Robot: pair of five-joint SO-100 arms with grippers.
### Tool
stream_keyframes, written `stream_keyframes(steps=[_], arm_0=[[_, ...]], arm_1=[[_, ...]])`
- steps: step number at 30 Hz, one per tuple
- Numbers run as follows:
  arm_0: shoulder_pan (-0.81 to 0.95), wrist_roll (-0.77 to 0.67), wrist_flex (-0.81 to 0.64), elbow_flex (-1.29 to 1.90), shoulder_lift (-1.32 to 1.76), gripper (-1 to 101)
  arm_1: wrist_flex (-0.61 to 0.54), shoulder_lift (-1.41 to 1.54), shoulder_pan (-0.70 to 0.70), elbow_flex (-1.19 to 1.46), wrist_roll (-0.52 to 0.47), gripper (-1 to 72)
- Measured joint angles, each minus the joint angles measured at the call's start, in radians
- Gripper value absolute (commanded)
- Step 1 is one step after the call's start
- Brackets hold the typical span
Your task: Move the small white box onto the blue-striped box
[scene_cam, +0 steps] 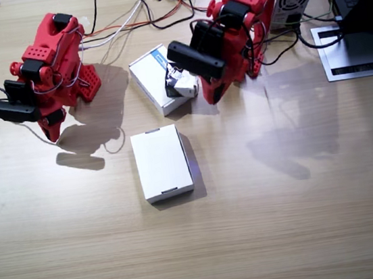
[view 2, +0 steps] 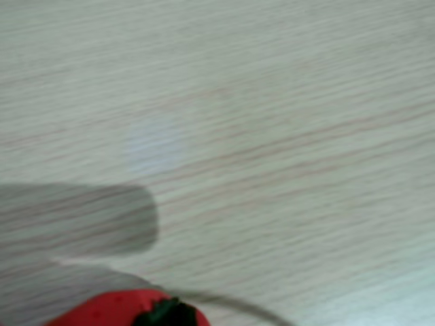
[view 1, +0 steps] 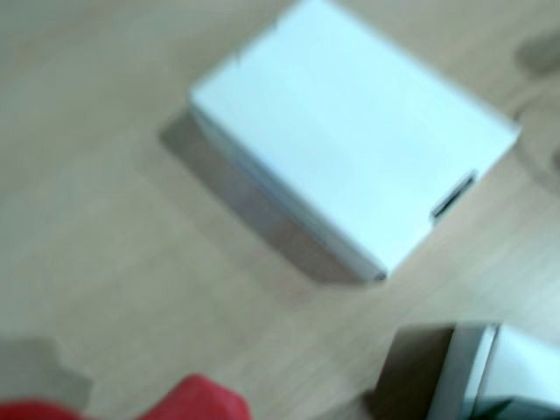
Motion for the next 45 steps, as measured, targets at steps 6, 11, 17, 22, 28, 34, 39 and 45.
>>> stream_keyframes(steps=[6,11,17,22,28,34,39,45], arm_0=[[-0.147,0.034,-0.169,0.219,0.017,0],[-0.407,0.190,-0.440,0.440,-0.055,0],[-0.571,0.322,-0.601,0.492,-0.186,0],[-0.698,0.574,-0.762,0.704,0.009,0],[-0.713,0.696,-0.528,0.979,0.710,0],[-0.592,0.715,-0.169,1.019,0.968,0],[-0.592,0.716,-0.160,1.031,0.977,0],[-0.595,0.716,-0.160,1.031,0.977,0]], arm_1=[[0.003,0.000,-0.005,0.000,0.000,0.2],[0.006,0.000,-0.005,0.000,-0.021,0.4],[0.017,0.002,-0.031,0.000,-0.025,7.7],[0.025,0.002,-0.011,0.000,0.055,14.3],[0.025,0.002,-0.067,0.000,0.055,10.1],[0.025,0.002,-0.077,0.000,0.031,9.3],[0.025,0.002,-0.078,0.000,0.006,9.3],[0.025,0.002,-0.078,0.000,0.006,9.3]])
